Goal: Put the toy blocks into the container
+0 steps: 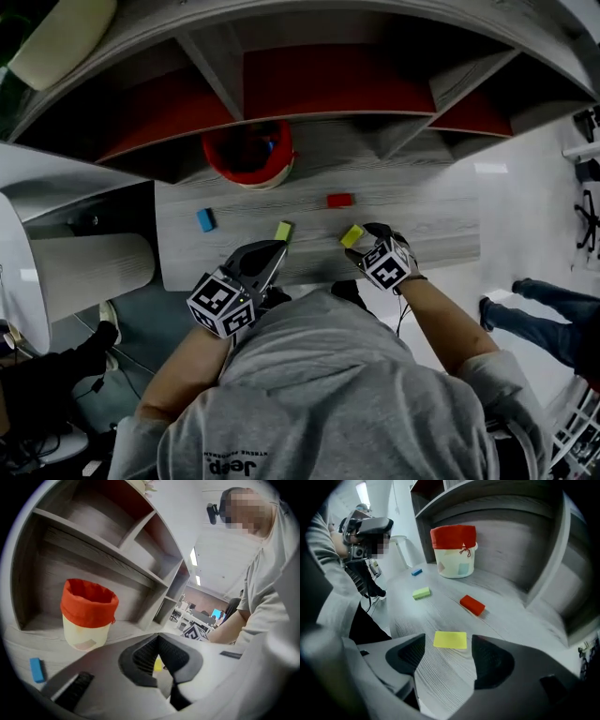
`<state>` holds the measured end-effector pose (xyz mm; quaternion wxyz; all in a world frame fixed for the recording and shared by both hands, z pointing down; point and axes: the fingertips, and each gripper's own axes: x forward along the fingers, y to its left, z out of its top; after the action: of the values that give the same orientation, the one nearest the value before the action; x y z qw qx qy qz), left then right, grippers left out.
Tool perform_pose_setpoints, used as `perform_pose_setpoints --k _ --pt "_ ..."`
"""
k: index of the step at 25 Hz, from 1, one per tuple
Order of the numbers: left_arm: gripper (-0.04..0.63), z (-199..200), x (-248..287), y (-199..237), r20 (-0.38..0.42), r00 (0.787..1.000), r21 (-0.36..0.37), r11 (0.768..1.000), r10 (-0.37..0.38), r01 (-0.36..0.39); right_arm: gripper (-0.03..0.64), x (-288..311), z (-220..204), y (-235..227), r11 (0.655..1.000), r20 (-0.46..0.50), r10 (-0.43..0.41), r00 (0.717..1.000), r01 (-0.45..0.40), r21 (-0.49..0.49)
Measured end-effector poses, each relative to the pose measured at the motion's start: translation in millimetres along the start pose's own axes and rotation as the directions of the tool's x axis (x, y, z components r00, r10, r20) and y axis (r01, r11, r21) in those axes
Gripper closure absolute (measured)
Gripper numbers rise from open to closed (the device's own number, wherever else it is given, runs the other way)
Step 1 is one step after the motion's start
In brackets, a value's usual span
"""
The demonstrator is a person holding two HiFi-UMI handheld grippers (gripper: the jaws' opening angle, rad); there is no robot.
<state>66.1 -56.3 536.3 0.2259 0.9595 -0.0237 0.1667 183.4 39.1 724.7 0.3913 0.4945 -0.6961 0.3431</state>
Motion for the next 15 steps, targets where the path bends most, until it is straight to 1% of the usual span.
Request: perform_pose_setpoints --k 3,6,10,12,13,15 --pt "0.565 -13.0 6.2 -7.6 -0.026 1.0 -0.009 1.0 -0.013 0.013 0.281 14.2 -5.0 1.2 1.0 -0.005 -0.002 1.0 0.002 0.012" --pt "0.565 -20.5 6.5 -9.7 -0.039 0.999 -0.019 1.0 -0.012 0.011 0.281 24.1 -6.7 1.4 1.0 -0.013 -0.009 1.0 0.009 0.003" --pt "0.565 -25.4 2.7 -5.8 -0.042 0.999 -0.032 0.999 0.002 -0.004 0.282 33.8 -11.2 0.6 1.0 -0.038 -0.016 0.999 0.015 -0.016" --pt "0.565 -25.6 0.1 -3.5 -0.037 0.999 -0.036 0.999 0.006 -0.008 0.293 34.4 -10.4 -0.7 0.999 -0.033 -0.023 0.999 0.022 -0.023" --pt "0.565 -25.5 -1.5 -2.5 -0.035 0.999 -0.037 0.999 0.007 -0.008 0.309 34.3 -10.6 -0.8 0.999 -0.03 -0.024 0.999 0.023 -0.024" --pt "0.565 -24.9 -4.6 -0.2 -0.031 0.999 -0.041 0.999 0.009 -0.01 0.316 33.6 -11.5 -0.1 0.999 -0.032 -0.021 0.999 0.02 -0.025"
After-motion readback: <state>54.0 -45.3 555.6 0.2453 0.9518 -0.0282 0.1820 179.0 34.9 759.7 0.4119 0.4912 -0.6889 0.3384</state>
